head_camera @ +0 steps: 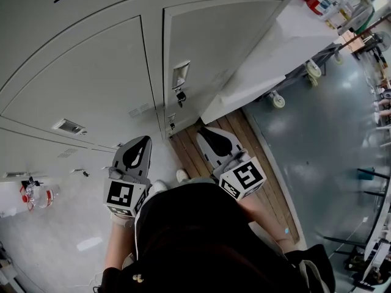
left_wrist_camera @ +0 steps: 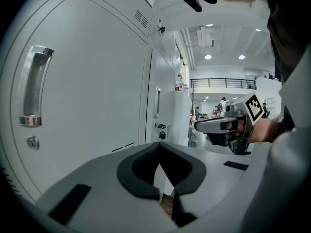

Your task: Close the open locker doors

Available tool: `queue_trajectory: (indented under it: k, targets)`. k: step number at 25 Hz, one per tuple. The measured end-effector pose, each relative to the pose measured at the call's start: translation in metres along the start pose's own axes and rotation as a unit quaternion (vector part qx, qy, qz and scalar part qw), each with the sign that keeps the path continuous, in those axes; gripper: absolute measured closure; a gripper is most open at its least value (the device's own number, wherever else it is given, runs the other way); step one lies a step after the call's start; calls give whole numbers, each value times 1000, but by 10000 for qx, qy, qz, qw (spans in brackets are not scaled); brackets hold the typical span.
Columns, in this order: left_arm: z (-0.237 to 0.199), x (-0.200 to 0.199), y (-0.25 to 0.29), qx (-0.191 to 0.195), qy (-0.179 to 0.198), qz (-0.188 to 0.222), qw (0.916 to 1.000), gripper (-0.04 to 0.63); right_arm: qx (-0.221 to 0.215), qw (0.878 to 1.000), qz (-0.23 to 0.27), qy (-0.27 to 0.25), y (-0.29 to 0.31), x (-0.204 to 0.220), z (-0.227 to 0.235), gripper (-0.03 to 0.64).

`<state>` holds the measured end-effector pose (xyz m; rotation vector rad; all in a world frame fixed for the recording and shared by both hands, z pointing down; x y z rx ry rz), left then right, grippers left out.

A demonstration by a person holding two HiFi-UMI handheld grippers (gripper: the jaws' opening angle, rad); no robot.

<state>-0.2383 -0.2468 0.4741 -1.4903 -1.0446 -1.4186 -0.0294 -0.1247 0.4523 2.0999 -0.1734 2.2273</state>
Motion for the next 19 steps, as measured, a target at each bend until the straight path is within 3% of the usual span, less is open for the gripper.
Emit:
queue_trajectory:
  k: [19]
  targets:
    - [3, 5, -6, 10, -58, -133, 9999, 577, -13, 10000, -28, 38, -2, 1, -9, 557]
Point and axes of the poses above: the fingertips, and each gripper's own axes: y forward along the fingers, z to its right, x out of its underside, the point moved 9 cm from there along -y, backward along the fingers, and after that the axes turned 13 degrees about z, right-handed, at the moved point
